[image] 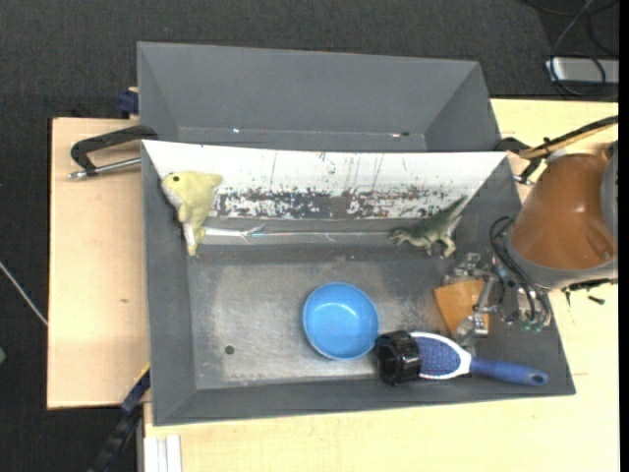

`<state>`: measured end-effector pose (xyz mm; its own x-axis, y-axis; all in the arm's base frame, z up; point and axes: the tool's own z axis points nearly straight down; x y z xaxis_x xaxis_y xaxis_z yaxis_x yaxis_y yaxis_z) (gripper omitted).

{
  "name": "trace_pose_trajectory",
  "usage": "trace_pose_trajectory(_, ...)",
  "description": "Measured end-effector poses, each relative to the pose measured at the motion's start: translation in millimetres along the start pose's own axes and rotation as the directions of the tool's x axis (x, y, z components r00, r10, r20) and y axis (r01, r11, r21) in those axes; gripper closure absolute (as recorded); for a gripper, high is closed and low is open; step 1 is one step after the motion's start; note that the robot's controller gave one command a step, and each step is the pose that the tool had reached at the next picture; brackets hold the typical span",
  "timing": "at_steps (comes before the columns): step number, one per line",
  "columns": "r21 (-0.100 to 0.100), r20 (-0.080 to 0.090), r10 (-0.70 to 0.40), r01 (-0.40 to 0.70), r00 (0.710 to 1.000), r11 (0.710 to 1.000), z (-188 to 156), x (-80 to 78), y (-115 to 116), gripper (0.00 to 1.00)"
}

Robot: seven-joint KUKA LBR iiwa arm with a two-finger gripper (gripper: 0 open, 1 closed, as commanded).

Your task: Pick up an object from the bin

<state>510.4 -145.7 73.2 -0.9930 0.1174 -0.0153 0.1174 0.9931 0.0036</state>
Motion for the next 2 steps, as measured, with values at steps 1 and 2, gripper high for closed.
trace_pose_trajectory(1,0.0,0.0,-0.002,0.002,1.0,1.0,-1.5,0.0,1.0,1.0)
trace_pose_trajectory(2,-0.002,-0.012,-0.011,0.011,1.0,1.0,-0.7,-5.6,2.4,1.0)
